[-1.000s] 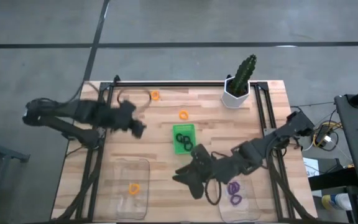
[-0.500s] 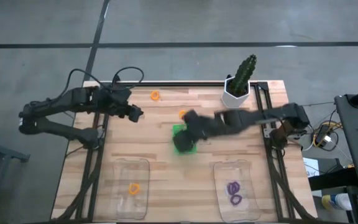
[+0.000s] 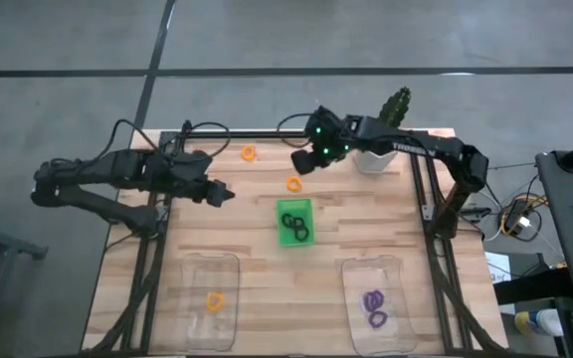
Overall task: Sort spring keychains
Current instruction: Put the bottom yellow spring keychain into the left transparent bin
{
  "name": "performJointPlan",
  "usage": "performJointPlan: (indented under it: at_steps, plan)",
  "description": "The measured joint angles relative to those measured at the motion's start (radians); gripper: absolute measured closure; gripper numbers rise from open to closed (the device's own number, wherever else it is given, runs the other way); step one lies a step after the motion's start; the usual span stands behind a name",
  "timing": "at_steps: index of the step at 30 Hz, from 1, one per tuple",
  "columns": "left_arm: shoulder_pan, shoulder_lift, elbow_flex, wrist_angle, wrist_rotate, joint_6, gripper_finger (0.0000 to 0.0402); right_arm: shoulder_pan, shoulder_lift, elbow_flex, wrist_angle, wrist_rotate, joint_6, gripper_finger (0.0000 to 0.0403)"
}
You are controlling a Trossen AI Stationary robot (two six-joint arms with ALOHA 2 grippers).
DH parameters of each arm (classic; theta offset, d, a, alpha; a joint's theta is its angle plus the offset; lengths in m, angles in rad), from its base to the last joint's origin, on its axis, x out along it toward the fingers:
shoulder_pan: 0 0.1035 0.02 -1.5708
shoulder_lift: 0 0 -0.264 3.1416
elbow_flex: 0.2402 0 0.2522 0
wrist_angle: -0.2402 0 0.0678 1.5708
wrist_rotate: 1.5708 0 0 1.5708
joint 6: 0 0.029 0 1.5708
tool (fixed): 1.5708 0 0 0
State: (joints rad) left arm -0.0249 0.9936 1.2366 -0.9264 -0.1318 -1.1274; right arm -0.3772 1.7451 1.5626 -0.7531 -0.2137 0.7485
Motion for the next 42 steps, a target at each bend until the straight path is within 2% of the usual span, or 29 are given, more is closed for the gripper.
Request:
performJointPlan:
  at_steps: [5,13,19,24,30,35,42]
  plan:
    - [-0.082,0.0,0.0,0.099,-0.019,-0.067,0.0243,-0.055,0.073,-0.007,0.011,-0.056,-0.098,0.0267]
    - [-0.142,-0.001,0.0,0.152,-0.071,-0.115,0.0243,-0.064,0.248,0.079,-0.021,-0.062,-0.183,0.0268]
    - [-0.142,-0.001,0.0,0.151,-0.081,-0.131,0.0243,-0.062,0.425,0.222,-0.112,-0.062,-0.23,0.0268]
    - [-0.142,-0.001,0.0,0.152,-0.082,-0.146,0.0243,-0.062,0.556,0.387,-0.284,0.063,-0.286,0.0268]
    - [-0.142,-0.001,0.0,0.153,-0.082,-0.151,0.0243,-0.06,0.675,0.543,-0.409,0.047,-0.326,0.0268]
    - [-0.142,-0.001,0.0,0.158,-0.082,-0.152,0.0243,-0.048,0.721,0.604,-0.471,0.035,-0.362,0.0268]
    - [-0.142,-0.001,0.0,0.176,-0.092,-0.153,0.0243,-0.046,0.738,0.576,-0.474,0.056,-0.36,0.027]
